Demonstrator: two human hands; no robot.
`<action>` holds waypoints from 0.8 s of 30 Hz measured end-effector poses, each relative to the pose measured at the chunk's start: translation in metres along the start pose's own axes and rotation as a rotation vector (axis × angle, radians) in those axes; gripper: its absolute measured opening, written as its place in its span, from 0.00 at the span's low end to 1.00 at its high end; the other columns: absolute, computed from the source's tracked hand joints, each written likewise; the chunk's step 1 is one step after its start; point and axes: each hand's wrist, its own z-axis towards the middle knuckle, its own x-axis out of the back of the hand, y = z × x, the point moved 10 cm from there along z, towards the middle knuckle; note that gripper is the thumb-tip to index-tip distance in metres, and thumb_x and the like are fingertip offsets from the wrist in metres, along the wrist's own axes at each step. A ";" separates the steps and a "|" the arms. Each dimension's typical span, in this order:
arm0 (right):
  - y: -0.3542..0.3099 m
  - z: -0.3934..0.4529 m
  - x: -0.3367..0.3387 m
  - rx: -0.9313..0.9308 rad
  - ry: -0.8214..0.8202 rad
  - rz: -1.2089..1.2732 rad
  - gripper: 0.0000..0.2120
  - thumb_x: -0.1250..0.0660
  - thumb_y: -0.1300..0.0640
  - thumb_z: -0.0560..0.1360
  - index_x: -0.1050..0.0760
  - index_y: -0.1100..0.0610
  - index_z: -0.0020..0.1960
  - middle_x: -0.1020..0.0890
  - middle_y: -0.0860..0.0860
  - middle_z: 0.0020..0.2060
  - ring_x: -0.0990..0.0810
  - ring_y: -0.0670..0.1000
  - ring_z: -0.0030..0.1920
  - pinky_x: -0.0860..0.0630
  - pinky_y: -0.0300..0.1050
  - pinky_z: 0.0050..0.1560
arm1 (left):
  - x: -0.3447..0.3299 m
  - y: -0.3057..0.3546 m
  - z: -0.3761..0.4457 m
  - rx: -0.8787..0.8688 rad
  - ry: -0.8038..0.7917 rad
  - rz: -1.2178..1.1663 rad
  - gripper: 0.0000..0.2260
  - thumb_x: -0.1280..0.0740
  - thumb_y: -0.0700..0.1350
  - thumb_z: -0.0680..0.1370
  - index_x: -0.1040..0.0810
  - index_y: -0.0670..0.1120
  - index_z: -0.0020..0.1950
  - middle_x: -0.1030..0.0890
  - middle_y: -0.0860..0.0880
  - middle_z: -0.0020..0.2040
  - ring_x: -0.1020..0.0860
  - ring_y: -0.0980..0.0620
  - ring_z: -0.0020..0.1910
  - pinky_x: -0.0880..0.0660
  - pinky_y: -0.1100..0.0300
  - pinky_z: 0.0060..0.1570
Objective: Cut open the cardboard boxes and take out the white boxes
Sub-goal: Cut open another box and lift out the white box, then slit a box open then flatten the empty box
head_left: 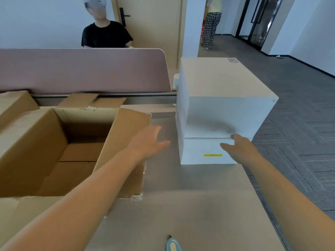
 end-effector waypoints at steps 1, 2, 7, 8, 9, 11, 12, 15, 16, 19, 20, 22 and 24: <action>-0.015 -0.010 -0.006 0.027 0.012 -0.037 0.26 0.41 0.51 0.77 0.41 0.62 0.71 0.34 0.60 0.67 0.30 0.59 0.62 0.31 0.50 0.59 | 0.010 -0.010 -0.011 -0.011 0.006 0.092 0.29 0.39 0.54 0.79 0.45 0.45 0.75 0.41 0.47 0.75 0.41 0.48 0.73 0.43 0.54 0.70; -0.031 -0.021 -0.013 0.050 0.023 -0.072 0.25 0.40 0.51 0.77 0.39 0.61 0.70 0.33 0.59 0.66 0.30 0.59 0.63 0.31 0.51 0.59 | 0.021 -0.020 -0.024 -0.029 0.023 0.185 0.29 0.39 0.54 0.79 0.45 0.45 0.75 0.40 0.46 0.74 0.41 0.47 0.73 0.42 0.52 0.70; -0.114 -0.084 -0.065 0.209 0.032 -0.184 0.25 0.40 0.51 0.77 0.39 0.60 0.71 0.35 0.57 0.69 0.37 0.58 0.69 0.37 0.52 0.66 | 0.059 -0.098 -0.084 -0.065 0.045 0.556 0.28 0.43 0.56 0.79 0.45 0.46 0.75 0.43 0.46 0.76 0.47 0.46 0.75 0.46 0.52 0.72; -0.129 -0.096 -0.079 0.242 0.028 -0.182 0.25 0.40 0.51 0.77 0.39 0.61 0.70 0.36 0.58 0.69 0.38 0.58 0.69 0.37 0.52 0.66 | 0.064 -0.119 -0.097 -0.051 0.034 0.590 0.28 0.44 0.57 0.79 0.47 0.47 0.76 0.45 0.47 0.76 0.49 0.47 0.76 0.48 0.52 0.72; -0.144 -0.107 -0.092 0.273 0.022 -0.171 0.25 0.40 0.51 0.77 0.39 0.61 0.70 0.36 0.57 0.69 0.38 0.58 0.69 0.38 0.52 0.67 | 0.067 -0.139 -0.109 -0.031 0.021 0.600 0.29 0.44 0.58 0.79 0.48 0.48 0.76 0.47 0.48 0.77 0.50 0.48 0.76 0.49 0.53 0.73; -0.172 -0.129 -0.122 0.360 0.009 -0.151 0.24 0.39 0.50 0.77 0.37 0.60 0.69 0.35 0.57 0.69 0.38 0.57 0.69 0.38 0.52 0.68 | 0.072 -0.178 -0.135 0.038 -0.021 0.555 0.31 0.44 0.61 0.78 0.48 0.49 0.76 0.49 0.49 0.77 0.52 0.48 0.76 0.50 0.52 0.73; -0.185 -0.141 -0.137 0.412 -0.001 -0.149 0.25 0.40 0.49 0.77 0.37 0.59 0.69 0.35 0.56 0.69 0.38 0.57 0.69 0.38 0.52 0.69 | 0.074 -0.197 -0.147 0.072 -0.043 0.517 0.34 0.42 0.62 0.76 0.49 0.49 0.76 0.49 0.49 0.77 0.53 0.49 0.76 0.51 0.52 0.73; -0.216 -0.176 -0.178 0.549 -0.042 -0.149 0.27 0.41 0.45 0.76 0.41 0.55 0.72 0.39 0.51 0.72 0.42 0.53 0.72 0.43 0.51 0.71 | 0.073 -0.240 -0.180 0.121 -0.084 0.491 0.43 0.38 0.67 0.71 0.52 0.49 0.77 0.53 0.50 0.77 0.55 0.50 0.76 0.52 0.52 0.73; -0.224 -0.186 -0.190 0.583 -0.066 -0.152 0.28 0.40 0.44 0.76 0.42 0.54 0.72 0.41 0.50 0.73 0.44 0.53 0.73 0.45 0.50 0.72 | 0.070 -0.251 -0.189 0.124 -0.088 0.493 0.46 0.36 0.68 0.69 0.53 0.49 0.77 0.54 0.50 0.77 0.56 0.50 0.76 0.53 0.52 0.73; -0.238 -0.210 -0.223 0.648 -0.186 -0.202 0.36 0.39 0.38 0.73 0.48 0.51 0.74 0.49 0.49 0.75 0.55 0.52 0.76 0.54 0.52 0.74 | 0.058 -0.273 -0.213 0.128 -0.109 0.487 0.53 0.32 0.68 0.64 0.59 0.49 0.76 0.60 0.50 0.77 0.59 0.50 0.76 0.56 0.52 0.73; -0.239 -0.216 -0.233 0.669 -0.218 -0.262 0.40 0.38 0.36 0.71 0.51 0.50 0.75 0.51 0.49 0.76 0.58 0.52 0.76 0.57 0.54 0.74 | 0.054 -0.277 -0.219 0.123 -0.110 0.494 0.55 0.31 0.68 0.63 0.61 0.49 0.76 0.61 0.50 0.77 0.60 0.49 0.76 0.58 0.53 0.73; -0.237 -0.224 -0.248 0.710 -0.242 -0.412 0.47 0.37 0.33 0.68 0.58 0.49 0.75 0.56 0.51 0.76 0.64 0.55 0.75 0.63 0.57 0.73 | 0.050 -0.280 -0.228 0.106 -0.091 0.512 0.59 0.30 0.68 0.61 0.65 0.48 0.75 0.64 0.49 0.76 0.63 0.49 0.75 0.62 0.54 0.72; -0.234 -0.229 -0.255 0.741 -0.227 -0.531 0.53 0.36 0.30 0.65 0.63 0.50 0.75 0.60 0.52 0.75 0.67 0.57 0.74 0.66 0.60 0.72 | 0.049 -0.280 -0.235 0.100 -0.079 0.517 0.60 0.29 0.68 0.60 0.66 0.47 0.75 0.65 0.48 0.76 0.63 0.48 0.75 0.63 0.56 0.71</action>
